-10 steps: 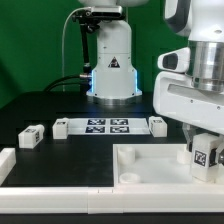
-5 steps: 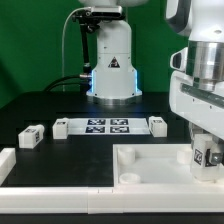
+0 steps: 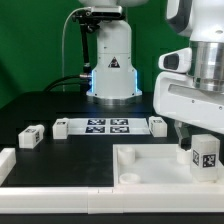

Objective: Assemble one leg

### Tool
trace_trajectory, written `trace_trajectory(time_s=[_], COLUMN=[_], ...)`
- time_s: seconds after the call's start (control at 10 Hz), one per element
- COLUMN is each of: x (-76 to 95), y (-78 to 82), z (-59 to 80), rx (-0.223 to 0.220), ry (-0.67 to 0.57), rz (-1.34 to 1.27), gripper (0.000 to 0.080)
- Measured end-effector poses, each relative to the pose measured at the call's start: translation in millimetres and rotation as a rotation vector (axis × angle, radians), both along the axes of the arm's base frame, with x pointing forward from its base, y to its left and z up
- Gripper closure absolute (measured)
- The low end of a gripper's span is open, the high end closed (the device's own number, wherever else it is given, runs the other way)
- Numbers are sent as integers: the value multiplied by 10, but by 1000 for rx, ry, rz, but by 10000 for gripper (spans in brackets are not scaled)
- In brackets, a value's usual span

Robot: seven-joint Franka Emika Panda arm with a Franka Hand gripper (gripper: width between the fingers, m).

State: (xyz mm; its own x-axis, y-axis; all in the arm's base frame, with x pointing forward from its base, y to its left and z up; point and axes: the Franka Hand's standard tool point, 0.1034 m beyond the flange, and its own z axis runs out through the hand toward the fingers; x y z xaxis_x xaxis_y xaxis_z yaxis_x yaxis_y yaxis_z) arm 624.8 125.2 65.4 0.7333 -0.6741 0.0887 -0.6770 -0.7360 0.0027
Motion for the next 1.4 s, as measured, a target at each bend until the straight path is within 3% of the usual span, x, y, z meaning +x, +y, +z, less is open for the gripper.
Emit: trace_trajectory(time_s=[0.7, 0.9, 1.0, 1.1, 1.2, 1.3, 1.4], x=[50, 60, 62, 62, 62, 60, 59], y=[-79, -89, -94, -94, -95, -96, -96], z=[70, 77, 74, 73, 73, 70, 69], rx=[-87, -104, -105, -105, -105, -105, -103], ry=[74, 81, 80, 80, 80, 81, 78], rz=[785, 902, 915, 908, 907, 907, 875], gripper=[151, 151, 283, 283, 422, 508, 508])
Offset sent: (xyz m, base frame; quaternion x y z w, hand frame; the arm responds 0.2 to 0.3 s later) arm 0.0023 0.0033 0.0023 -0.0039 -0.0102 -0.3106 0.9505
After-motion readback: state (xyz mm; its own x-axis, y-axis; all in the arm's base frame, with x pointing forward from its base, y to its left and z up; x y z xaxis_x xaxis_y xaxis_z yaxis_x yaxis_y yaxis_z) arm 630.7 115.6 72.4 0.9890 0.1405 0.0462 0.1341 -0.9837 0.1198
